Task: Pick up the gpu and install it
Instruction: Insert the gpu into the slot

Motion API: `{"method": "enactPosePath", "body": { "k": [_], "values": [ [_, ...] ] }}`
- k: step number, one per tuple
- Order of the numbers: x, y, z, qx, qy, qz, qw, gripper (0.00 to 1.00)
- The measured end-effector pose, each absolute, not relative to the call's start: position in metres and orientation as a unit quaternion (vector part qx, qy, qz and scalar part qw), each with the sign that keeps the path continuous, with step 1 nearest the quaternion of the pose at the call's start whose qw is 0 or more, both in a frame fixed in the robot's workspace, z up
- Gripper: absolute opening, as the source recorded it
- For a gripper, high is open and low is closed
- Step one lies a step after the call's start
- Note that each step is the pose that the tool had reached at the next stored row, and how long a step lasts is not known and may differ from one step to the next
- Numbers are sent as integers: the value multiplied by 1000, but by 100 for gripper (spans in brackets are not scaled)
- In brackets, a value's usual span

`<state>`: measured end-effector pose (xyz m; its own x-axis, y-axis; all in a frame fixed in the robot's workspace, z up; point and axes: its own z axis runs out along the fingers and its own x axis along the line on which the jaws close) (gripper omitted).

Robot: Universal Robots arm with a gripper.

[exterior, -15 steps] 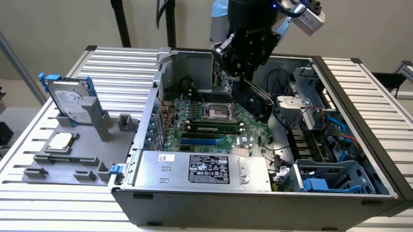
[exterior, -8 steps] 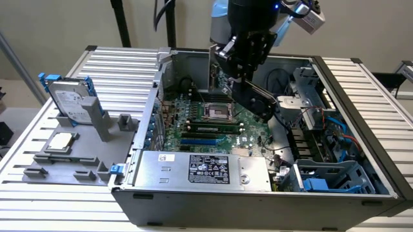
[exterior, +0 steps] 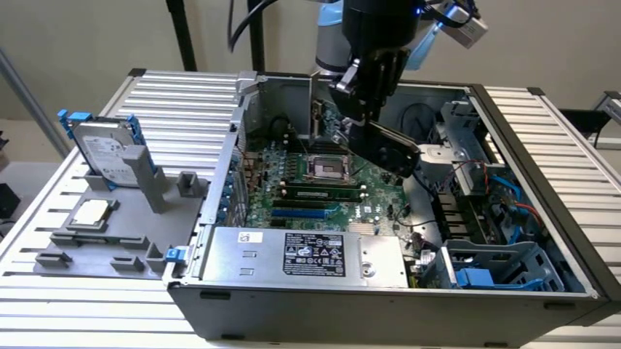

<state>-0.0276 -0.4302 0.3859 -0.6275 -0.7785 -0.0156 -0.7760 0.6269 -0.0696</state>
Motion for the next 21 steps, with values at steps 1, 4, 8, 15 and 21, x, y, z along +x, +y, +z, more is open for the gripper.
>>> {"method": "enactPosePath", "body": {
  "k": [1,4,8,15,21],
  "values": [
    [-28,-430,386,-439,898,-28,22,27],
    [-28,-430,385,-463,885,-27,23,27],
    [-28,-430,383,-496,868,-26,24,27],
    [-28,-430,379,-550,834,-25,26,27],
    [-28,-430,372,-594,803,-23,27,27]
  ]
}}
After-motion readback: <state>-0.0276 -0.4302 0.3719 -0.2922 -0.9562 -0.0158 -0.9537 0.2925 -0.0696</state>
